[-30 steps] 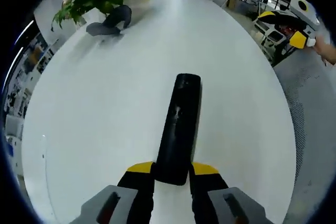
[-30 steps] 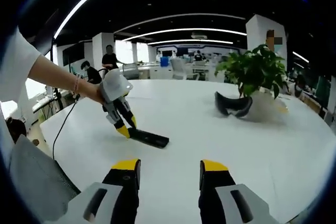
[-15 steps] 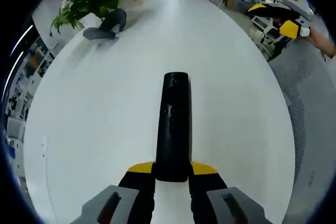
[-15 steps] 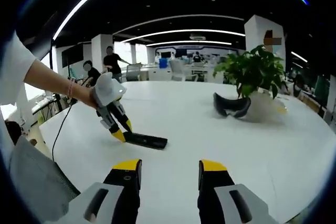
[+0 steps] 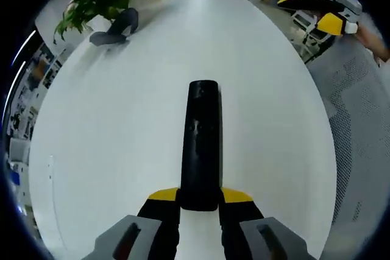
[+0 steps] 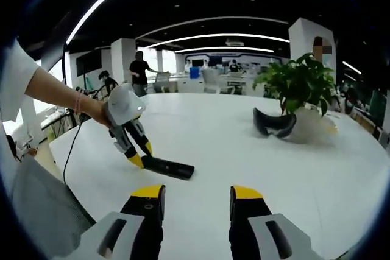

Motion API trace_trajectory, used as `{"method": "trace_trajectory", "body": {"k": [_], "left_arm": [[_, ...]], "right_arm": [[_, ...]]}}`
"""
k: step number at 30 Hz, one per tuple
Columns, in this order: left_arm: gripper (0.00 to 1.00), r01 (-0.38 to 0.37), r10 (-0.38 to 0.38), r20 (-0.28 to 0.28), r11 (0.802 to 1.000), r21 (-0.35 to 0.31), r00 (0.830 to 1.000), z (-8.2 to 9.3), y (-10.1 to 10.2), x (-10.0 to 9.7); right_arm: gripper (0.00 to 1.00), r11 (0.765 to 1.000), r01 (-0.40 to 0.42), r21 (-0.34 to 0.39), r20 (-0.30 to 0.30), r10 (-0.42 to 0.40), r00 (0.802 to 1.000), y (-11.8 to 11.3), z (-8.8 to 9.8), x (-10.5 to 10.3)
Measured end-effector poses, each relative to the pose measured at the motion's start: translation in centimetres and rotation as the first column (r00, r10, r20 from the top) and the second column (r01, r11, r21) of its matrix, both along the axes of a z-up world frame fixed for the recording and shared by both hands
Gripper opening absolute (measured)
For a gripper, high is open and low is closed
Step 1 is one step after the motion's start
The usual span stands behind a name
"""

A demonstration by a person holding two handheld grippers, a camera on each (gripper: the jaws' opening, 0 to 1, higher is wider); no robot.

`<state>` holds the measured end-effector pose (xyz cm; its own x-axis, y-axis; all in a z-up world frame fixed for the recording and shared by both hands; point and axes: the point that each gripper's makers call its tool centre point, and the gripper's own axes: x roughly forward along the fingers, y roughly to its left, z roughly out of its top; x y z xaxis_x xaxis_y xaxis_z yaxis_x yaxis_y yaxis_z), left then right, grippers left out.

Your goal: Press the specified remote control buttons in sequence, fully releasing each button before pressing the next.

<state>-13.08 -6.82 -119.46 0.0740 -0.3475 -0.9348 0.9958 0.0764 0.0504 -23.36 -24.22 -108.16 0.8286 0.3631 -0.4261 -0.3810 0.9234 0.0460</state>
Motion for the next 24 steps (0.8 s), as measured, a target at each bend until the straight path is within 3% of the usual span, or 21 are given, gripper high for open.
{"method": "trace_trajectory", "body": {"k": [24], "left_arm": [[0.23, 0.068, -0.067, -0.013, 0.990, 0.122, 0.998, -0.1, 0.7, -4.4]], "right_arm": [[0.37, 0.999, -0.051, -0.013, -0.007, 0.051, 0.999, 0.9, -0.2, -0.3]]}}
